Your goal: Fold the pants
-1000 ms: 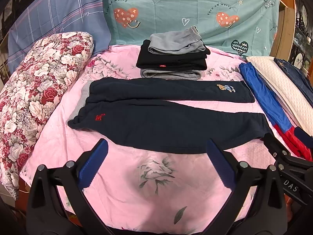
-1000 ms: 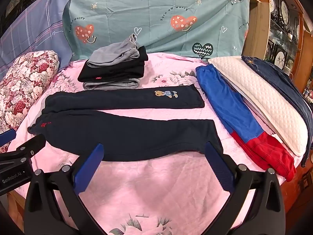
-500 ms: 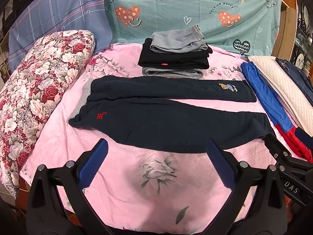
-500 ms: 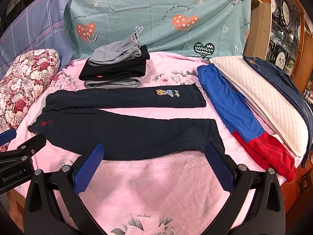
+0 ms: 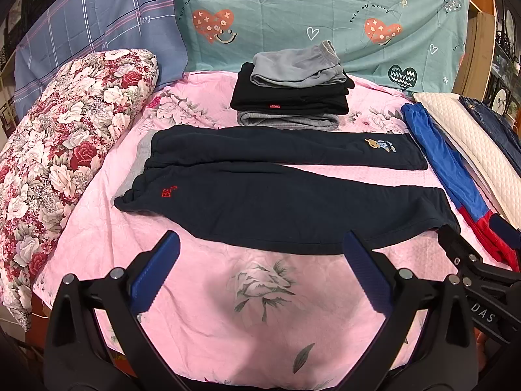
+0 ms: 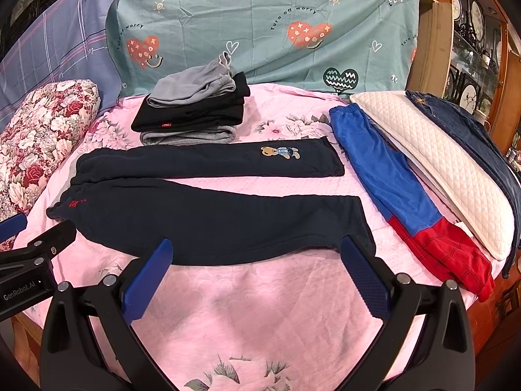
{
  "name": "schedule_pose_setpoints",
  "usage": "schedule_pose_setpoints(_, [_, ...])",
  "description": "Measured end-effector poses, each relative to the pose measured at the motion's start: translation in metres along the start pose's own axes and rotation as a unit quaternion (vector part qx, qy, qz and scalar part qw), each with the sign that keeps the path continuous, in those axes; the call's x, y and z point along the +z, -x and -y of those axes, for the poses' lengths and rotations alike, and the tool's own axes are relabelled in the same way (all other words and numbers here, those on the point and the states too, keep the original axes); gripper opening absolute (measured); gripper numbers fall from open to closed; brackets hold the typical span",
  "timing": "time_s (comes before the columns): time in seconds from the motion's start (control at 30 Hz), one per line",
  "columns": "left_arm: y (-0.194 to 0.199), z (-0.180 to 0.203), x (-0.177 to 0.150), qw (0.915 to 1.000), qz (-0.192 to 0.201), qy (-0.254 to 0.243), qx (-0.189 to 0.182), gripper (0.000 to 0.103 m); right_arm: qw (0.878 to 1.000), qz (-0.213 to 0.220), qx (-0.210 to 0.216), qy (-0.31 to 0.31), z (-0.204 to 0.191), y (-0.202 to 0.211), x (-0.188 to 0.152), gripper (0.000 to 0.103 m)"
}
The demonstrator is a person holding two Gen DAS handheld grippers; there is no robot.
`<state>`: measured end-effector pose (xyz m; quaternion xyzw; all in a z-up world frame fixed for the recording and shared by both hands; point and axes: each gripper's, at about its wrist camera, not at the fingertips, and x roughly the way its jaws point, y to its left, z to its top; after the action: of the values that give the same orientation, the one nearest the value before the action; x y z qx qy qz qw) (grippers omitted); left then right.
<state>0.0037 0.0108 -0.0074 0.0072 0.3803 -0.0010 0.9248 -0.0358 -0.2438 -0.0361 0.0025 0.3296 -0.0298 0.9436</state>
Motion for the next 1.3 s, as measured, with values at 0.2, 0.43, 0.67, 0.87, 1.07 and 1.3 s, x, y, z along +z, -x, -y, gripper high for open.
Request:
schedule_pose_setpoints(0.2, [-0.0004,-0.0007,0.0004,1.0,0.0,0.001,-0.001,0.101,1.0,-0.003,0.001,0.0,0.0008,-0.0006,0.0004,0.102])
schedule_pose_setpoints(0.43, [-0.0007,-0.0014,0.001,1.0,0.001,0.0,0.001,0.101,1.0,-0.006,0.002,0.0,0.0009,-0.0021,0.0018,0.102])
schedule_pose_setpoints(0.67, [-0.0004,-0.0025,0.0011,1.0,0.0,0.001,0.001,0.101,1.0,-0.009,0.003,0.001,0.0005,-0.0036,0.0022,0.102])
schedule_pose_setpoints(0.87, [-0.0003,-0.0028,0.0013,1.0,0.0,0.001,0.001,0.101,1.0,-0.01,0.003,0.0,0.0004,-0.0041,0.0027,0.102])
schedule_pose_setpoints(1.07, [-0.0003,-0.0029,0.0013,1.0,0.0,0.001,0.001,0.101,1.0,-0.012,0.003,0.001,0.0003,-0.0047,0.0024,0.102])
schedule_pose_setpoints(1.3, [-0.0051,-0.0043,-0.001,1.0,-0.006,0.0,-0.001,0.101,1.0,-0.015,0.004,0.003,-0.0023,-0.0062,0.0023,0.102])
